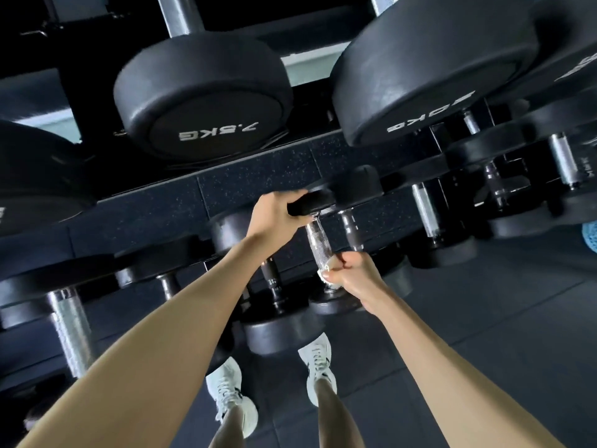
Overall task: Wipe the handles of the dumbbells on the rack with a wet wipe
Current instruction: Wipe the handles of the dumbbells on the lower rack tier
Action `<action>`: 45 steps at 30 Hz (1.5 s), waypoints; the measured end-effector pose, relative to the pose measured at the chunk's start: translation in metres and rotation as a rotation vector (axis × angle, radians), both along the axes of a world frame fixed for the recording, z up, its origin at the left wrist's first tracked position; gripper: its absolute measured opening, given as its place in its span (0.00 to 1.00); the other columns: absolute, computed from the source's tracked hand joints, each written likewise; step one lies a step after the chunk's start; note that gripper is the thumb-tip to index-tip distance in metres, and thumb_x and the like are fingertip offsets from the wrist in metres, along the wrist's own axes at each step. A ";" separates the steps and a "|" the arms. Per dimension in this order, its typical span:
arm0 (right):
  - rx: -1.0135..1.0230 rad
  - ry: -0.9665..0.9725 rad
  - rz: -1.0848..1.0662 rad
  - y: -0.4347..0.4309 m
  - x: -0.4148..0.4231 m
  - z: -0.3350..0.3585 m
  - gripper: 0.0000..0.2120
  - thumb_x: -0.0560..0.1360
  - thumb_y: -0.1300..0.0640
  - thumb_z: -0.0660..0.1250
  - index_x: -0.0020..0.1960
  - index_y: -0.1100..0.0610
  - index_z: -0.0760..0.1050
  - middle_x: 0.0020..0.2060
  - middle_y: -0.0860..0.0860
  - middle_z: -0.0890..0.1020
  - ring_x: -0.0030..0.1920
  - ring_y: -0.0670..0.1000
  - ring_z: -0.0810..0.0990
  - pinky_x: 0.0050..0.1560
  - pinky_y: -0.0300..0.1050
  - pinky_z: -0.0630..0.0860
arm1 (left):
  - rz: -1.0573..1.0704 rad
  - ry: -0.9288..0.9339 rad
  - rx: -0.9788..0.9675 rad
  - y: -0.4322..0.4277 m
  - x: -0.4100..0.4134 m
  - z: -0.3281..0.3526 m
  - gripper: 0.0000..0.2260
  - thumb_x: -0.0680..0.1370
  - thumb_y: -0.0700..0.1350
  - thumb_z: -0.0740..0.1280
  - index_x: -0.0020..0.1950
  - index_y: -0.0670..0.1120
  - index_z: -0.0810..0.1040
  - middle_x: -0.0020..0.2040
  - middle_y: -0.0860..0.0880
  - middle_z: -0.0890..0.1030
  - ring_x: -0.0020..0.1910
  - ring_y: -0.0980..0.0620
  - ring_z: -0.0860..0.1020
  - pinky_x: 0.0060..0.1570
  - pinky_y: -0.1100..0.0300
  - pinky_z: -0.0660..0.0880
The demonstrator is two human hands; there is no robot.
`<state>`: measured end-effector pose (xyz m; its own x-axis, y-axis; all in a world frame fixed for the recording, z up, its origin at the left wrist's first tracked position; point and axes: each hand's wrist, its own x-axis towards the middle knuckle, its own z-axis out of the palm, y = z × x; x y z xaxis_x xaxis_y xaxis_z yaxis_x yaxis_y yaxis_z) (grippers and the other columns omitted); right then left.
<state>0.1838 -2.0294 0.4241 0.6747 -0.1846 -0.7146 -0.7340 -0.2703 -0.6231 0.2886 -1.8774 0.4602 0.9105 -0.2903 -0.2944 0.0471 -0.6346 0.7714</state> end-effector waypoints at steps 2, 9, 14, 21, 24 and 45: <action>-0.004 0.013 -0.004 -0.004 0.005 -0.008 0.16 0.64 0.64 0.74 0.24 0.51 0.73 0.23 0.43 0.75 0.31 0.47 0.76 0.43 0.50 0.77 | 0.004 0.002 0.020 -0.005 0.003 -0.005 0.22 0.70 0.39 0.74 0.64 0.46 0.78 0.59 0.49 0.81 0.59 0.52 0.77 0.61 0.62 0.69; -0.050 0.034 0.035 -0.005 0.005 -0.017 0.09 0.60 0.58 0.75 0.29 0.52 0.74 0.28 0.45 0.80 0.37 0.51 0.81 0.48 0.56 0.78 | 0.024 0.014 0.052 -0.004 0.003 -0.011 0.24 0.69 0.41 0.75 0.65 0.47 0.77 0.60 0.50 0.80 0.60 0.54 0.77 0.59 0.70 0.66; -0.219 -0.026 0.159 -0.004 0.006 -0.006 0.08 0.66 0.57 0.73 0.42 0.57 0.78 0.37 0.49 0.81 0.42 0.53 0.80 0.43 0.49 0.76 | 0.006 0.044 0.132 -0.002 0.004 -0.004 0.28 0.71 0.44 0.74 0.70 0.50 0.71 0.64 0.51 0.77 0.63 0.53 0.74 0.56 0.73 0.62; -0.706 -0.427 0.150 0.012 -0.007 0.008 0.09 0.72 0.69 0.62 0.44 0.62 0.81 0.34 0.58 0.82 0.34 0.58 0.77 0.32 0.45 0.68 | 0.224 -0.014 0.200 0.065 -0.029 0.013 0.19 0.75 0.46 0.69 0.66 0.50 0.75 0.64 0.52 0.77 0.64 0.53 0.74 0.57 0.68 0.64; -0.648 -0.529 -0.016 0.023 -0.003 0.022 0.09 0.71 0.70 0.64 0.46 0.62 0.81 0.34 0.58 0.83 0.35 0.58 0.79 0.35 0.45 0.71 | 0.343 -0.043 0.253 0.114 -0.053 0.011 0.14 0.75 0.42 0.69 0.61 0.47 0.80 0.59 0.49 0.81 0.57 0.50 0.78 0.51 0.66 0.67; -0.250 -0.349 -0.056 0.298 -0.043 -0.027 0.08 0.72 0.58 0.64 0.38 0.56 0.81 0.31 0.52 0.80 0.34 0.49 0.75 0.39 0.45 0.72 | 0.386 -0.415 0.450 0.330 -0.161 -0.035 0.08 0.74 0.39 0.70 0.52 0.41 0.82 0.51 0.42 0.82 0.49 0.39 0.79 0.46 0.52 0.74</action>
